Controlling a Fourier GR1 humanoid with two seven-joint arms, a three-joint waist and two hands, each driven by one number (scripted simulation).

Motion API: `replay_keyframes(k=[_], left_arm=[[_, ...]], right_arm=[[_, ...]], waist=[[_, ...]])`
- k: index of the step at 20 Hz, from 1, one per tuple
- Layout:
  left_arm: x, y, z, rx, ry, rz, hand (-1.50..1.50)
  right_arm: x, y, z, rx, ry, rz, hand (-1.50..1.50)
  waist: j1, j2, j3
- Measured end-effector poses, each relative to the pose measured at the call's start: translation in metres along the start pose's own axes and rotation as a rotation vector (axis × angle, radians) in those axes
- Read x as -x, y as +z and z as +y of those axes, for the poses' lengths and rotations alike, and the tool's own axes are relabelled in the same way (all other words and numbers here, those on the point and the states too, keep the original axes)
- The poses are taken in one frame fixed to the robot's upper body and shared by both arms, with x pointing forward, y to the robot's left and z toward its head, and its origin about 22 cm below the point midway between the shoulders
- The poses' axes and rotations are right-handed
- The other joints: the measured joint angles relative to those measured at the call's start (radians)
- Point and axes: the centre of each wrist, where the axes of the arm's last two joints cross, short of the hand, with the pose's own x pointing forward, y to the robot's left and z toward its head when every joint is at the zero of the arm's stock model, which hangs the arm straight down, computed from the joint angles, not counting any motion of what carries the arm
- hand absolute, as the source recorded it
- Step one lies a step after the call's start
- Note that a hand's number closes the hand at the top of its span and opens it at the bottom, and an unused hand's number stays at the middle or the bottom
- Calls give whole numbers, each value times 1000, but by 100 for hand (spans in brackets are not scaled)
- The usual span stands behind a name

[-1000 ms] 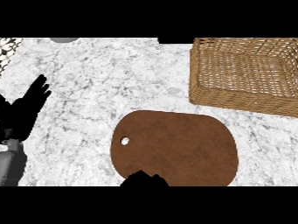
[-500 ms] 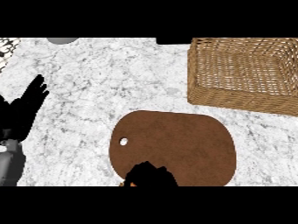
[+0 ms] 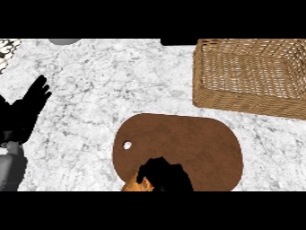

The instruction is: Pick the croissant from the cutting board and place it in the basket

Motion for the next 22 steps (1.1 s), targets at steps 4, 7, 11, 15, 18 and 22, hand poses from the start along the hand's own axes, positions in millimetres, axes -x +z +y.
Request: replay_keyframes(k=[4, 7, 11, 15, 18, 22], left_arm=[[-1, 0, 3, 6, 0, -5, 0], [-2, -1, 2, 12, -3, -7, 0], [-4, 0, 2, 20, -3, -16, 0], [-5, 1, -3, 22, -3, -16, 0], [-1, 1, -1, 22, -2, -14, 0], [2, -3, 0, 22, 1, -10, 0]], right_arm=[[-23, -31, -57, 137, -108, 20, 150], [-35, -55, -104, 214, -153, 55, 150], [-35, -90, -151, 285, -113, 130, 150], [-22, -124, -188, 340, -58, 197, 150], [-8, -149, -211, 358, -42, 228, 150], [22, -166, -227, 364, -26, 256, 150]], waist=[[11, 3, 0], [16, 5, 0], [22, 7, 0], [24, 9, 1], [24, 10, 1], [21, 10, 1]])
